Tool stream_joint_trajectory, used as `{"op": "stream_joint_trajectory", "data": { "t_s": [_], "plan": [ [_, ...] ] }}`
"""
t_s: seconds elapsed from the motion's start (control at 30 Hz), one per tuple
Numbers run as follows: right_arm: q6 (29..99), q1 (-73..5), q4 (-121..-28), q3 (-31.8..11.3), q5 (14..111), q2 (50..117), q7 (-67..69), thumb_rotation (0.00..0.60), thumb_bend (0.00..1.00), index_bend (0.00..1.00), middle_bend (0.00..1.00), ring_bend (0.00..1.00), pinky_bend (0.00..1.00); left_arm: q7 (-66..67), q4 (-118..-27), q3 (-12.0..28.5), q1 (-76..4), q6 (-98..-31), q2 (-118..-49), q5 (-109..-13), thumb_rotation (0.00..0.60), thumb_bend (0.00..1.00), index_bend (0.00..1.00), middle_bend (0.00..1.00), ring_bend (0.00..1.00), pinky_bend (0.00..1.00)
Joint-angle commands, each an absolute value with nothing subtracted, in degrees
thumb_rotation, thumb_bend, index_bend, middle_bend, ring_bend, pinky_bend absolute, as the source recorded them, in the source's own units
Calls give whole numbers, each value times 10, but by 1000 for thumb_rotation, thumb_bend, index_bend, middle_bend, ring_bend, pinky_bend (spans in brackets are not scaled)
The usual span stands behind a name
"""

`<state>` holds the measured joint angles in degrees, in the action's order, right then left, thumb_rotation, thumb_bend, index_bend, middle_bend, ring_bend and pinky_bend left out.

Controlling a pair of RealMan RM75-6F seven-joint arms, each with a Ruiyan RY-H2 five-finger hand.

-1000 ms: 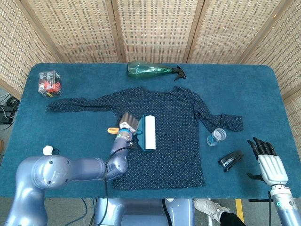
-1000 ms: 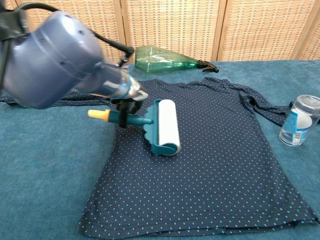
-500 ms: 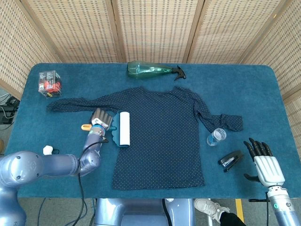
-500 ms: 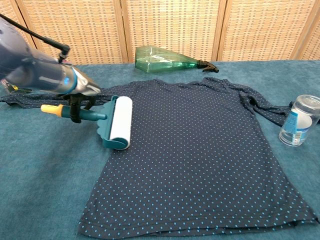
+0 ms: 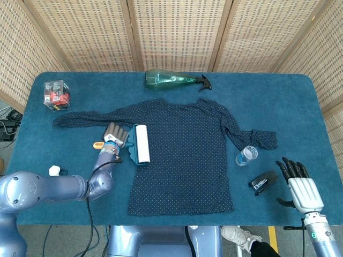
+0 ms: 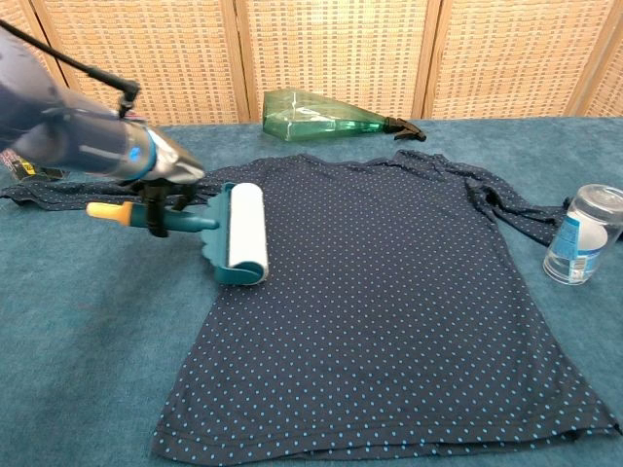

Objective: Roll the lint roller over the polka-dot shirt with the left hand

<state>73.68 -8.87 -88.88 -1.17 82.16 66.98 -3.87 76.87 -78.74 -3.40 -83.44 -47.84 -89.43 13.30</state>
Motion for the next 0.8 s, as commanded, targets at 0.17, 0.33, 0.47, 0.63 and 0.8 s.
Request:
{"op": "stream_joint_trajectory", "data": {
  "t_s": [0.17,0.33,0.47,0.63,0.8],
  "plan": [
    [734,-89,-884,-16,814,665,-26,600,57,0,0,0,0,820,-749,1,-874,-498,-947,195,600,415,872,921,797,680],
    [732,-89,-881,-19,809,662,-15,600,57,0,0,0,0,856,-718,30,-896,-506,-980,225,600,418,871,921,797,681],
    [723,-92,-873,-18,806,663,-7,600,57,0,0,0,0,893,-680,66,-921,-506,-1014,251,600,419,871,921,797,681],
    [719,-93,-869,-19,803,664,-3,600,57,0,0,0,0,919,-657,91,-930,-509,-1031,264,600,419,871,921,797,681],
    [716,-94,-865,-19,801,665,0,600,57,0,0,0,0,944,-643,111,-934,-515,-1044,267,600,419,871,921,797,681]
  ]
}}
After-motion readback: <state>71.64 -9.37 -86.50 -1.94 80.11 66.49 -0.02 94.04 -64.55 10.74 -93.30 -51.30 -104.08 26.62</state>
